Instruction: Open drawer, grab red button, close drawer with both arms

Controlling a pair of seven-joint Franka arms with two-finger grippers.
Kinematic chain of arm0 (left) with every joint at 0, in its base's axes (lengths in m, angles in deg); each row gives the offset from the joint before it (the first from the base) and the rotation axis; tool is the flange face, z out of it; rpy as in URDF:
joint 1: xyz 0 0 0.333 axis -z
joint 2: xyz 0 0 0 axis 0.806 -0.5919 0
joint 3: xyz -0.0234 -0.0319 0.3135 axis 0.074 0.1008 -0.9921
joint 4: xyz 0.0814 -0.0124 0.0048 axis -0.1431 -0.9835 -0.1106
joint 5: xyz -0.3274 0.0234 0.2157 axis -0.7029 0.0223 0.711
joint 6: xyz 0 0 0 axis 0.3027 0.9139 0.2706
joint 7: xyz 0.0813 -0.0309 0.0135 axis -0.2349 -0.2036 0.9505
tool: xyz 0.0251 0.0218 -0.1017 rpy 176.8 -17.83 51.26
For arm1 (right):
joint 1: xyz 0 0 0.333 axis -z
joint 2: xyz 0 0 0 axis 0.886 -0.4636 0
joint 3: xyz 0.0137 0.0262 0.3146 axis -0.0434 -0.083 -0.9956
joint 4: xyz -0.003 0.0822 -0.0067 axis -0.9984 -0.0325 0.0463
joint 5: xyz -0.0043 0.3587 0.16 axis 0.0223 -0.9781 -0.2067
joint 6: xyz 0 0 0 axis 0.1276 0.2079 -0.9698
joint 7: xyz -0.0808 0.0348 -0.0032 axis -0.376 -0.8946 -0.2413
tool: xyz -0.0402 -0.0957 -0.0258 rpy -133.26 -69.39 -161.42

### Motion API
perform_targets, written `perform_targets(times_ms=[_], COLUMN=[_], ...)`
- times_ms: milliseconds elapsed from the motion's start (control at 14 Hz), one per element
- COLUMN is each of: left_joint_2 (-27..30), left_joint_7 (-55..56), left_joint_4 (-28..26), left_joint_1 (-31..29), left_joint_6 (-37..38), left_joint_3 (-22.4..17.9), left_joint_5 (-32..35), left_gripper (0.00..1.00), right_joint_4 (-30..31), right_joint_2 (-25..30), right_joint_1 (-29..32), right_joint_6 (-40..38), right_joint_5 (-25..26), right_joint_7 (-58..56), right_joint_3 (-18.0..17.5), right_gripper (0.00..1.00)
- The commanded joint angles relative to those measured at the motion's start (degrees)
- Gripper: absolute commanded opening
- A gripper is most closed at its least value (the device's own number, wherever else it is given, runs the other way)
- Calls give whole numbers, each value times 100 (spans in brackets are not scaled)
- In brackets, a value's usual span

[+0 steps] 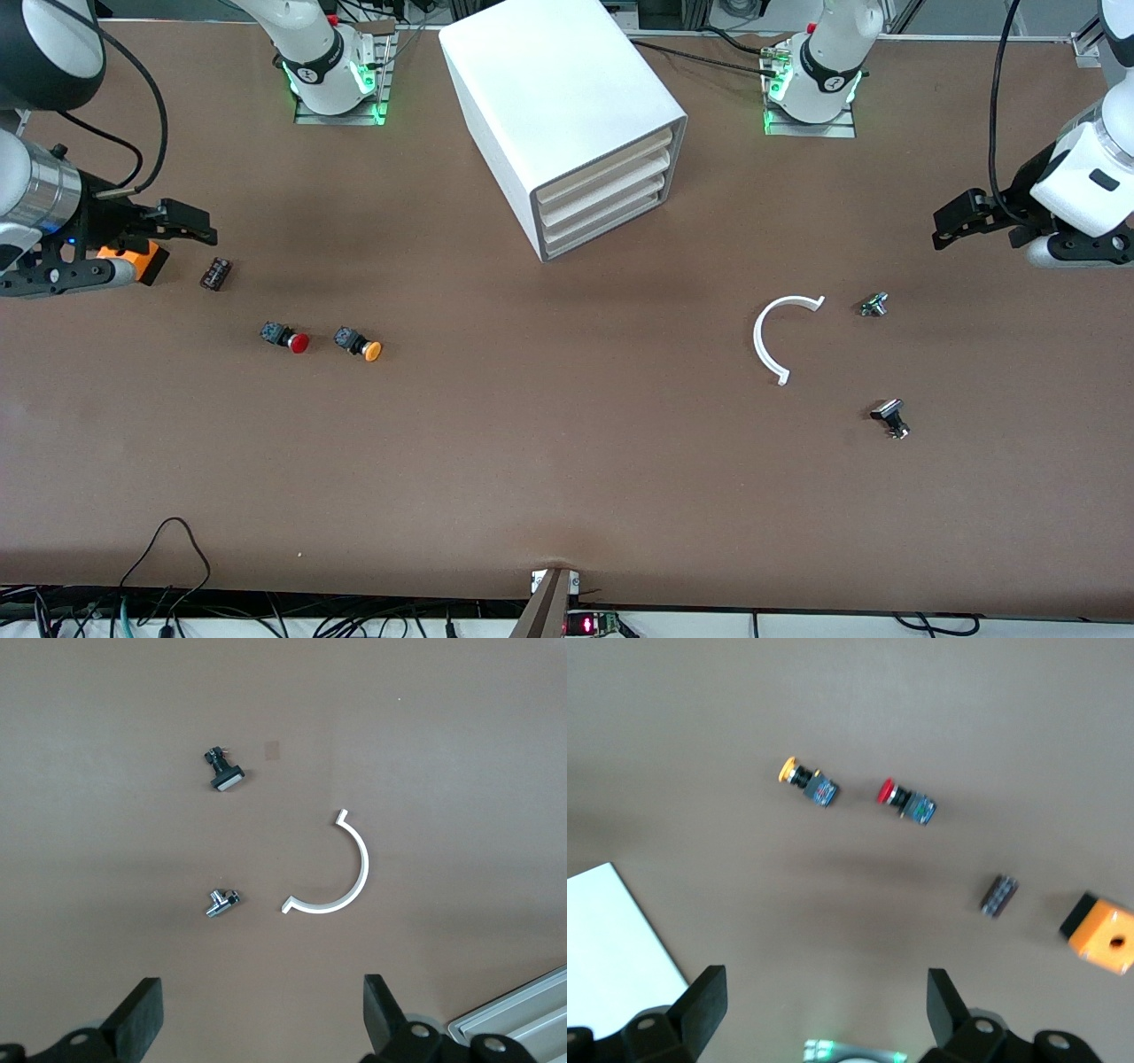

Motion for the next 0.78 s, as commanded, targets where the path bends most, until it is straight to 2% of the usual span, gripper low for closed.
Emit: perform_targets(times_ms=[0,142,214,498,712], left_joint_2=[-156,-147,-147,-147,-147], left_joint_7=[-63,-46,-46,-46,-46], left_joint_4=[262,262,262,262,262], left_joint_1=[-10,-10,-10,-2,-2], left_joint_6=[110,162,171,163,154], left_joint_3=[33,77,77,86,86], left_joint_5=[128,128,128,128,128], left_gripper=[99,99,99,99,99], right_joint_4=[-215,-363,-504,-549,-549], right_joint_2=[-147,-147,-156,-156,-59], right_joint_1=[0,71,80,150,124], right_joint_6=[-183,-130,-147,71,387], right_joint_5=[146,672,735,683,744], right_joint_7=[292,135,82,-400,-27], right_joint_3=[44,53,53,124,71], right_gripper=[100,100,100,100,100])
